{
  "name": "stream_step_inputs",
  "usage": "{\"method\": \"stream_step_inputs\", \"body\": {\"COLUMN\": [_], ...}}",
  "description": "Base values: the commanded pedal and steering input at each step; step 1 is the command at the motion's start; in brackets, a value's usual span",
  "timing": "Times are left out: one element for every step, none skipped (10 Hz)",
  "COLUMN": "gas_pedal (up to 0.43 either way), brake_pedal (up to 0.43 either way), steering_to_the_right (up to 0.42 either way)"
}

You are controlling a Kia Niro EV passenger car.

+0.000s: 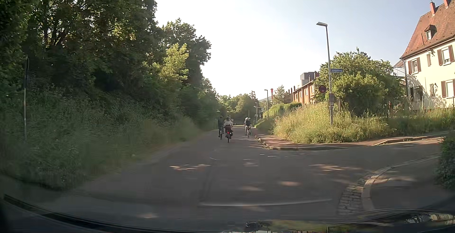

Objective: Follow the waypoints while adhering to traffic rules and regulations

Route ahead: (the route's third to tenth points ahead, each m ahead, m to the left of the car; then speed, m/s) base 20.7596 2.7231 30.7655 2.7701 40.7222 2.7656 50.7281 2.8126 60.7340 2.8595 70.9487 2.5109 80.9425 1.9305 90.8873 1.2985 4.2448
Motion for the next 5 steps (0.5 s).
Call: {"method": "stream_step_inputs", "body": {"gas_pedal": [0.0, 0.0, 0.0, 0.0, 0.0], "brake_pedal": [0.128, 0.116, 0.122, 0.128, 0.122], "steering_to_the_right": [0.004, 0.003, 0.003, 0.003, 0.003]}}
